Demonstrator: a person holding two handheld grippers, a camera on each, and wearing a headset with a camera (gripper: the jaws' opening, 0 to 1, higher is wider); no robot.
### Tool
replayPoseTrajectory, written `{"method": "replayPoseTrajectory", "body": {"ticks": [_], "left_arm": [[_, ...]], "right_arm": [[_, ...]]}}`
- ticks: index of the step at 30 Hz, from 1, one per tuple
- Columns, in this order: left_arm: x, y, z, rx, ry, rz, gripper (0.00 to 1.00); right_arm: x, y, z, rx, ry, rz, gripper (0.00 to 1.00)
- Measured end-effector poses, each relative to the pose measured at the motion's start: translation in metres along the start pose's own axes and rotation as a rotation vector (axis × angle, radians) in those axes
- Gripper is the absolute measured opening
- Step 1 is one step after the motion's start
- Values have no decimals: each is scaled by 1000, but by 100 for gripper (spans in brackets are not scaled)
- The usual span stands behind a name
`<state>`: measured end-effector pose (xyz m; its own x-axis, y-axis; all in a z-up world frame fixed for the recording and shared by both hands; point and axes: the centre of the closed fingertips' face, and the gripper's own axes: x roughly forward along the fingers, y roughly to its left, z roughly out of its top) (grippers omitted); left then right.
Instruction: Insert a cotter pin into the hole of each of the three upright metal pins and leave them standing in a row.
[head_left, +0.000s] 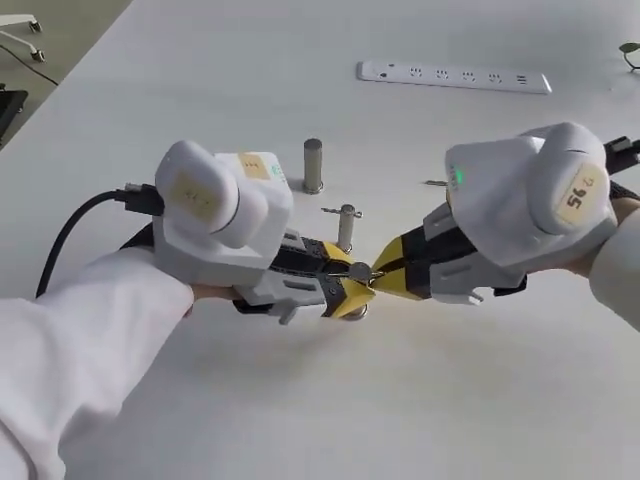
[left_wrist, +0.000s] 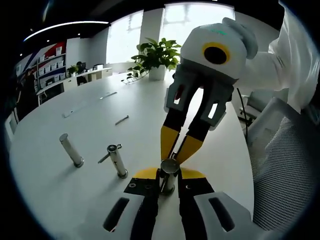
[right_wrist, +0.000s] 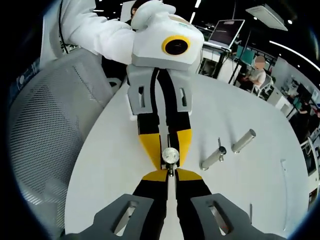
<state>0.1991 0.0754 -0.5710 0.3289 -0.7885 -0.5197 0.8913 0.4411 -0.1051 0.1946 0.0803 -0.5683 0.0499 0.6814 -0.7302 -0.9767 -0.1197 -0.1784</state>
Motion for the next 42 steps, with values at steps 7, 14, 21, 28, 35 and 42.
{"method": "replayPoseTrajectory", "body": {"ticks": [7, 14, 21, 28, 35, 42], "left_arm": [[0, -1, 0, 14, 8, -7, 12], [-1, -2, 0, 24, 13, -4, 12], [-1, -3, 0, 23, 18, -2, 12], [0, -3, 0, 18, 21, 1, 12], [-2, -5, -5, 43, 42, 5, 15], [-9, -3, -7, 43, 44, 35, 38]], "right_arm": [[-8, -3, -4, 25, -11, -12, 9], [-16, 3, -6, 43, -6, -9, 0], [-15, 2, 1, 68, -26, -29, 0], [-14, 5, 3, 79, -27, -26, 0], [-16, 5, 1, 86, -27, -29, 0], [-16, 9, 5, 129, -66, -22, 12]]}}
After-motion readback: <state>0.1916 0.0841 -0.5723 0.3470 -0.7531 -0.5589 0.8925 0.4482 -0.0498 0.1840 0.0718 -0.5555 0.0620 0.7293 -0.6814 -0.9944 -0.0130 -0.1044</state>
